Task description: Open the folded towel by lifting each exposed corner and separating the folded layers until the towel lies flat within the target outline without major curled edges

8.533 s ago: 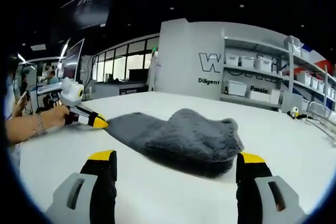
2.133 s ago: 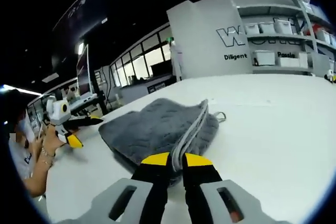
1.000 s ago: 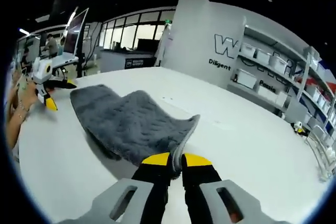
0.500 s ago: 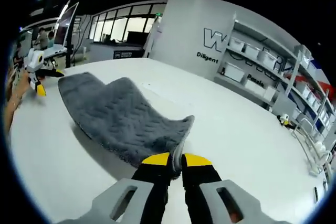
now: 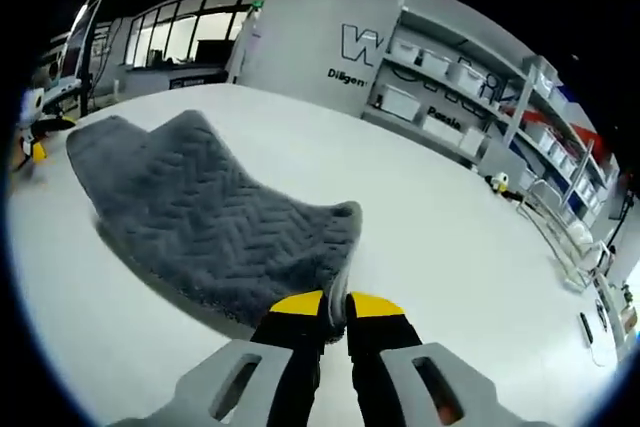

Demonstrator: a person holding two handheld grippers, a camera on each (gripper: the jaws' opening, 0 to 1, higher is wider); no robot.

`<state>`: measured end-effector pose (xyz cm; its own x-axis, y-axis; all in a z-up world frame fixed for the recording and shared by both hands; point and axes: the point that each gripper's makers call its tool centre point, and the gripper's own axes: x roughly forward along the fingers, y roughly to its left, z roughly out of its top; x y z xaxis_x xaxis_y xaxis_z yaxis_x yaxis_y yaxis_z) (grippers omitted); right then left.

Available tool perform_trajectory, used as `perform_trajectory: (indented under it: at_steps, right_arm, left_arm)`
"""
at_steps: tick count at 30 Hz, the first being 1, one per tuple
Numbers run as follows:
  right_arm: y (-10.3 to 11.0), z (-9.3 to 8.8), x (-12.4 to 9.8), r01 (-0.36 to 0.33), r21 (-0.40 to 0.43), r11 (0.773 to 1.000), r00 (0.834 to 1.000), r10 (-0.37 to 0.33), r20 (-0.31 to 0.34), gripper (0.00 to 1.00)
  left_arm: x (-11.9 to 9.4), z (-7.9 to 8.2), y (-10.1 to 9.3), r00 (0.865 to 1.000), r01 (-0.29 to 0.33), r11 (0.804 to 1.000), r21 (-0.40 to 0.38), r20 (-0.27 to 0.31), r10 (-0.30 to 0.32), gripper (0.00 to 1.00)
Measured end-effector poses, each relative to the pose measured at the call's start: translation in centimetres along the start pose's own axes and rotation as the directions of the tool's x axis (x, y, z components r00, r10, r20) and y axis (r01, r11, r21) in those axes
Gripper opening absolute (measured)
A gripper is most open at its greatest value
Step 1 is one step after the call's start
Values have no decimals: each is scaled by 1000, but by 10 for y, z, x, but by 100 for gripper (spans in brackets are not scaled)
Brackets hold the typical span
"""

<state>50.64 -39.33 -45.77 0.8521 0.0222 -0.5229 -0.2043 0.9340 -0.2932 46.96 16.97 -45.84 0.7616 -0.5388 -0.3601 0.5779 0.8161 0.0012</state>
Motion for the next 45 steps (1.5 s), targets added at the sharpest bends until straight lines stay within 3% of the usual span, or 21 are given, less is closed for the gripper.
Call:
perform_trajectory:
  at_steps: [11,14,17,22,32,36,41,45]
  right_arm:
    - [-52,-29,4,171,-12,985,984,-172,-51,4]
    - [-57,-33,8,174,29,984,984,-173,-31,4]
    - [-63,-36,9,193,20,981,981,-192,-29,5]
    - [-71,-51,10,219,50,975,974,-215,-76,6]
    - [-75,-57,9,247,15,969,965,-244,-99,7]
    - [-77,-55,7,264,5,965,960,-262,-102,14]
    - [-87,-50,-7,290,21,957,953,-287,-99,34]
    - [-90,-37,-22,299,39,953,953,-296,-70,39]
  left_arm:
    - [0,-2,2,1000,-6,1000,2,-8,6,97]
    - [0,-2,2,1000,-9,1000,2,-9,9,97]
    - [0,-1,3,1000,-9,1000,0,-7,9,97]
    - [1,-1,4,1000,-9,1000,2,-12,9,97]
    - [1,-2,6,1000,-13,1000,1,-16,13,97]
    - [0,-2,5,1000,-13,1000,-4,-10,13,97]
    - [0,-1,4,1000,-9,1000,-3,-7,9,97]
    - [0,0,5,1000,-9,1000,-4,-4,9,97]
